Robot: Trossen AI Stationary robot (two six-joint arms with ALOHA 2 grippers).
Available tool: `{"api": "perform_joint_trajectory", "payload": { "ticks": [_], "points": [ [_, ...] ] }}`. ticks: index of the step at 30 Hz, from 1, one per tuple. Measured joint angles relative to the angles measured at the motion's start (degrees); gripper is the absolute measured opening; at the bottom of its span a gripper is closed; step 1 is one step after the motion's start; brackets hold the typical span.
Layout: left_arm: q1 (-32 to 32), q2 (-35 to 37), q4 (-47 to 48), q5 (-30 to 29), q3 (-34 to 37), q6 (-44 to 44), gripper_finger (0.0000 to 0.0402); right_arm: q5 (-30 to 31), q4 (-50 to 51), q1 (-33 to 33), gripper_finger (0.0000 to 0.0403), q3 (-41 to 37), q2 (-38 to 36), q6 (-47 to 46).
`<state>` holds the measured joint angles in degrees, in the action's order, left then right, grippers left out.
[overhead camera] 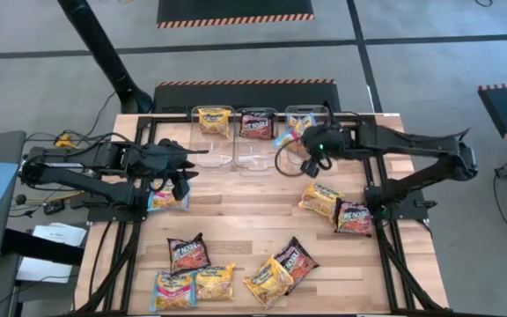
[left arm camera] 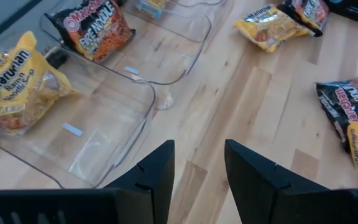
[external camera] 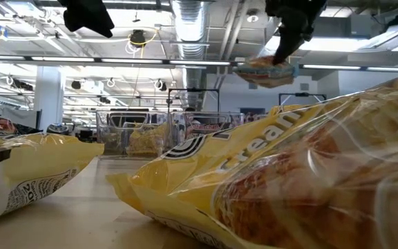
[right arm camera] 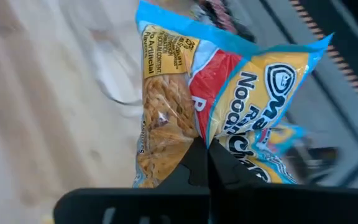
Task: Sort Maruchan noodles
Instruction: Put the blue noodle pack in the right transparent bin
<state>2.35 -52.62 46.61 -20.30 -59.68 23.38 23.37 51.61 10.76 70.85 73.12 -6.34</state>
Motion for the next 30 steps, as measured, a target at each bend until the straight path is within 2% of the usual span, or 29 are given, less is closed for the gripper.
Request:
{"api": "perform_joint_trajectory", "payload": {
  "ticks": [7,16,23,30],
  "points": [
    [0.0,0.0,0.0,-0.3,0.0,0.0,0.0128,1.9,0.2,8.4,0.0000,0.0,3.1,18.1],
    [0.0,0.0,0.0,-4.1,0.0,0.4,0.0128,5.2,0.6,14.4,0.0000,0.0,10.1,37.4],
    [0.0,0.0,0.0,-7.1,0.0,0.5,0.0128,5.3,0.3,17.3,0.0001,0.0,16.5,43.7],
    [0.0,0.0,0.0,-7.6,0.0,1.5,0.0128,5.2,-1.7,17.6,0.0001,0.0,20.9,47.3]
  ]
}}
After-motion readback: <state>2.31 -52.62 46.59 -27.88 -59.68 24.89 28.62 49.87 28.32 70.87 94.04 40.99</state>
